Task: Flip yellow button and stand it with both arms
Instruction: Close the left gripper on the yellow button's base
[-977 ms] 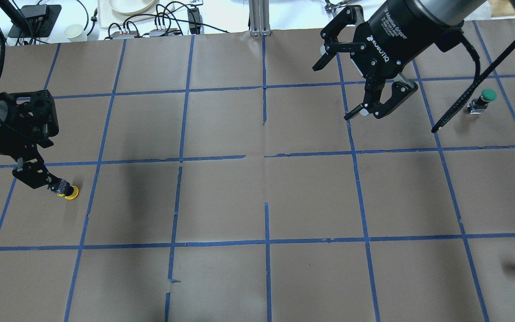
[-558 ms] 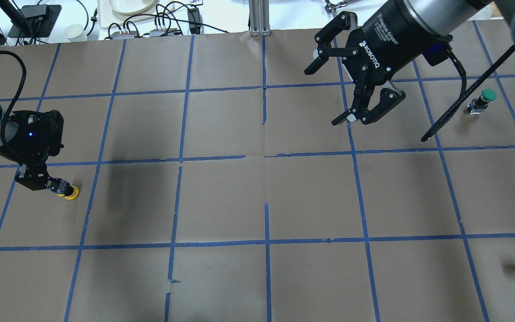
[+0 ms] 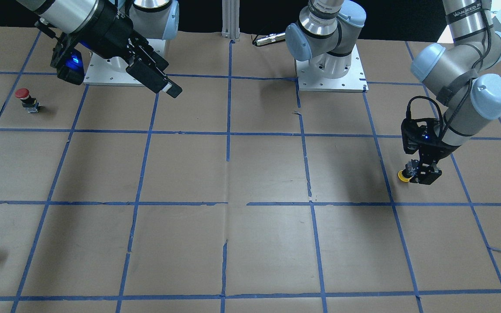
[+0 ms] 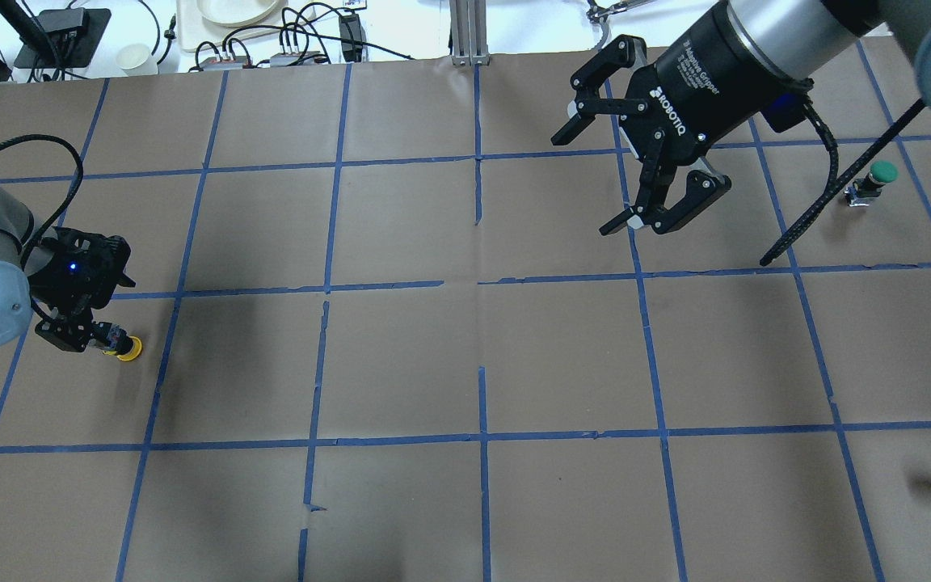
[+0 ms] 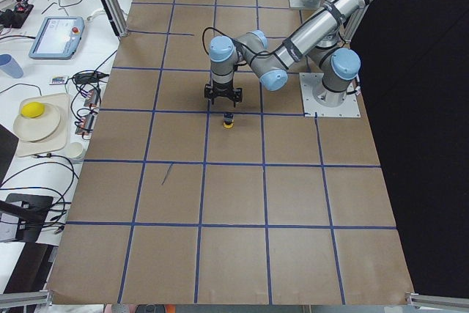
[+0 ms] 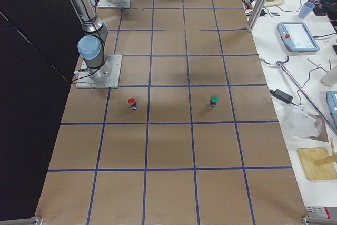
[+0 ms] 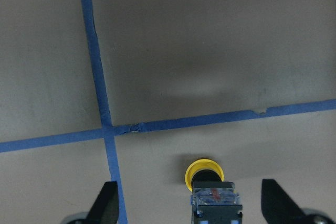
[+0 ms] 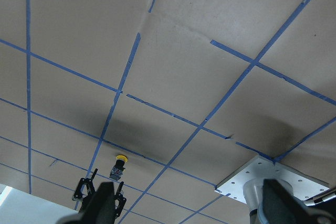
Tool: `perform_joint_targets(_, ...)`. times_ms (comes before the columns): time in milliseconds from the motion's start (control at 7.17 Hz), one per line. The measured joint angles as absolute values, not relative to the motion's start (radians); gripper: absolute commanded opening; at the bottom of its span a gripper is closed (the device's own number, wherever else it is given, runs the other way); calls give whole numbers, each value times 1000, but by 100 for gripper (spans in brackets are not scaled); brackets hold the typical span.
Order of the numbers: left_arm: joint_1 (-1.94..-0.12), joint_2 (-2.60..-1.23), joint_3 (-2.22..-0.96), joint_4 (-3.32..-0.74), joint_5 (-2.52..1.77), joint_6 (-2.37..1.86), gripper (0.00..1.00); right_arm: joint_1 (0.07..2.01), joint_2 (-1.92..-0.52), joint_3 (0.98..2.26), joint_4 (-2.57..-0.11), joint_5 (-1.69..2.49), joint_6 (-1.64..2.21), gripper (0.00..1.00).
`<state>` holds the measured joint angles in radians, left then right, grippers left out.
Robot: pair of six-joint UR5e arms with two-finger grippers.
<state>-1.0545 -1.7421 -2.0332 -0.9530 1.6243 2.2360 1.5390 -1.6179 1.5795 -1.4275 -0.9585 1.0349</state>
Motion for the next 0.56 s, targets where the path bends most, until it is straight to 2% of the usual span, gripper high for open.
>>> perform_joint_targets(558, -1053, -1765, -2033, -934, 1690, 2256, 90, 1539, -1618, 1584, -1430, -957, 1038, 100)
